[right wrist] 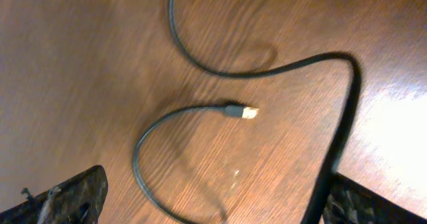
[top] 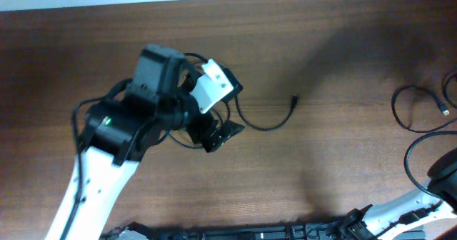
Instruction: Untangle cables
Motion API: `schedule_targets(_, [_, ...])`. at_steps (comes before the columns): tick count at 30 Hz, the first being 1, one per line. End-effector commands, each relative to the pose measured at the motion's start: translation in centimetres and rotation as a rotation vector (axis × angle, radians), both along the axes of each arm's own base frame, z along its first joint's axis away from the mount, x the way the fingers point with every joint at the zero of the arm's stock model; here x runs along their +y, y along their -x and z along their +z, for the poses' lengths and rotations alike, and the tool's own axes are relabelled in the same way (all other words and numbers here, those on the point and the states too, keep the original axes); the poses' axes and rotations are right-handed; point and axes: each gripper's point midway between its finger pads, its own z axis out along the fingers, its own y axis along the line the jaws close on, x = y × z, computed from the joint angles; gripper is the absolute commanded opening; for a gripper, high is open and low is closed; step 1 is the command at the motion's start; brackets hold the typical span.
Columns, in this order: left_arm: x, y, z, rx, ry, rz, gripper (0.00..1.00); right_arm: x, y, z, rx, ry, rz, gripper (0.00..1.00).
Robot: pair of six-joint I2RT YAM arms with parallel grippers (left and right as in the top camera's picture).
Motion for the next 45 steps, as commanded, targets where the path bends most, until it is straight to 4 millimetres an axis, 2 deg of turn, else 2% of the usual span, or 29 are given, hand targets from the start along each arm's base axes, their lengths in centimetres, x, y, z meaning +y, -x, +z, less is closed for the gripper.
schedule_targets(1, [0.3, 1.0, 1.7, -0.051, 0.029, -0.012, 0.99, 2.5, -2.5, 1.6, -0.151, -0.079, 0.171, 0.97])
schedule_targets(3, [0.5, 1.2, 1.9, -0.061, 0.029, -0.009, 0.99, 3.6, -2.9, 2.9, -0.200, -0.105, 0.200, 0.97])
schedule_targets(5, [0.5, 1.2, 2.0, -0.063, 0.031, -0.009, 0.99, 4.0, -2.2, 4.0, -0.194, -0.102, 0.173, 0.98])
schedule_targets(9, [0.5, 1.2, 2.0, -0.063, 0.031, -0.009, 0.99, 4.5, 1.0, 6.3, -0.115, -0.083, 0.012, 0.97])
schedule_targets(12, [0.5, 1.2, 2.0, -0.063, 0.030, -0.009, 0.99, 5.5, 3.0, 9.2, -0.101, -0.020, -0.008, 0.97])
schedule_targets(16, [1.0, 0.7, 1.7, -0.078, 0.000, 0.022, 0.99, 7.1, 4.6, 12.1, -0.121, 0.025, 0.001, 0.98])
schedule_targets(19, [1.2, 0.5, 1.8, -0.089, -0.006, 0.031, 0.99, 8.2, 4.2, 13.4, -0.176, 0.011, 0.030, 0.97])
schedule_targets(22, [1.6, -0.1, 1.6, -0.104, -0.032, 0.060, 0.99, 11.6, 2.1, 14.7, -0.311, -0.070, 0.243, 0.98])
schedule_targets(23, [1.9, -0.3, 1.6, -0.113, -0.043, 0.075, 0.99, 11.9, 1.9, 14.8, -0.321, -0.068, 0.278, 0.98])
schedule_targets(24, [2.4, -1.0, 1.5, -0.111, -0.056, 0.135, 0.99, 12.4, 1.5, 14.9, -0.327, -0.054, 0.330, 0.98])
schedule_targets(27, [5.9, -3.9, 1.0, -0.086, -0.119, 0.474, 0.99, 14.2, 0.4, 14.9, -0.321, -0.021, 0.458, 0.97])
schedule_targets(30, [8.6, -5.1, 1.0, -0.086, -0.149, 0.671, 0.99, 17.1, -1.2, 14.9, -0.317, 0.010, 0.618, 0.97])
schedule_targets(36, [12.6, -6.2, 0.6, -0.027, -0.132, 0.880, 0.99, 24.9, -4.1, 14.8, -0.318, 0.045, 0.951, 0.97])
schedule_targets(37, [13.6, -6.4, 0.5, -0.020, -0.134, 0.915, 0.99, 26.8, -4.6, 14.6, -0.318, 0.034, 1.006, 0.99])
schedule_targets(41, [16.5, -6.7, 0.2, 0.000, -0.149, 1.002, 0.99, 32.2, -5.6, 13.8, -0.307, -0.008, 1.153, 0.99])
schedule_targets(43, [17.8, -6.9, 0.2, 0.003, -0.149, 1.046, 0.99, 35.6, -5.9, 12.9, -0.297, -0.018, 1.280, 0.99])
schedule_targets(45, [19.5, -7.1, 0.2, 0.007, -0.149, 1.099, 0.99, 38.3, -6.0, 12.0, -0.283, -0.023, 1.393, 0.99])
